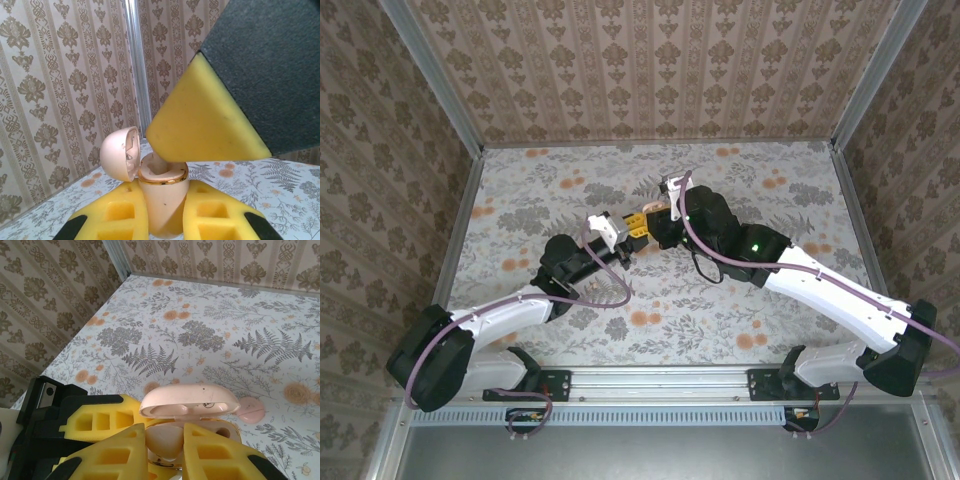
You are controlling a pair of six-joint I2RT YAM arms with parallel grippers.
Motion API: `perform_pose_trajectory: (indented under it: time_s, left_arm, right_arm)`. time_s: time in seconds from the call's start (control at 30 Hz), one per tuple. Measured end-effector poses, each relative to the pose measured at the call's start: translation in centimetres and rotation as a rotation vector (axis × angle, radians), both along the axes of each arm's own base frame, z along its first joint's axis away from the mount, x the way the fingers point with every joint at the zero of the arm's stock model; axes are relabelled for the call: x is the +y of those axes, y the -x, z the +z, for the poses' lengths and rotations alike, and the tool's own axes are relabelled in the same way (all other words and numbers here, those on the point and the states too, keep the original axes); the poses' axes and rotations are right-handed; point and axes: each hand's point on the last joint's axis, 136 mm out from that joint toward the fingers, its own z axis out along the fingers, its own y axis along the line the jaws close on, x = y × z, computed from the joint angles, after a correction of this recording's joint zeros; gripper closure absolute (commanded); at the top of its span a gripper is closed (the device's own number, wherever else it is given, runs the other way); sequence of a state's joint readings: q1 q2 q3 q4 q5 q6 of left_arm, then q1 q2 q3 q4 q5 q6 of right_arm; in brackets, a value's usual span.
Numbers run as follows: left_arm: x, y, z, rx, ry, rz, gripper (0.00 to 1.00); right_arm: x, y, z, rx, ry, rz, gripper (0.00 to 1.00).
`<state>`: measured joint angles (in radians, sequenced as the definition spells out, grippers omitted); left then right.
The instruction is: Insert the wireless bluetooth earbuds into the charging case
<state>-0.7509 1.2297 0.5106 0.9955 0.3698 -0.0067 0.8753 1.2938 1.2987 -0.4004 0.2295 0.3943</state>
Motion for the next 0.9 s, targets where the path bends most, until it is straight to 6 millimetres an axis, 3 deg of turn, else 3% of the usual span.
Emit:
perform_pose_trajectory:
  time_s: [0.37, 0.6, 0.9]
  left_arm:
    - [0.0, 0.1, 0.0, -0.001, -0.001, -0.008, 1.00]
    - [0.2, 1.3, 0.7, -0.077, 0.045, -0.065, 1.00]
    - [-0.5, 2.7, 0.6, -0.151, 0.039, -0.153, 1.00]
  right_arm:
    - [-0.5, 0.1, 0.2, 0.052, -0.059, 0.008, 0.80]
    - [-2.2, 0.9, 2.9, 0.015, -0.143, 0.018, 0.80]
    - [-2.5, 3.2, 4.9, -0.040, -0.240, 0.106, 0.80]
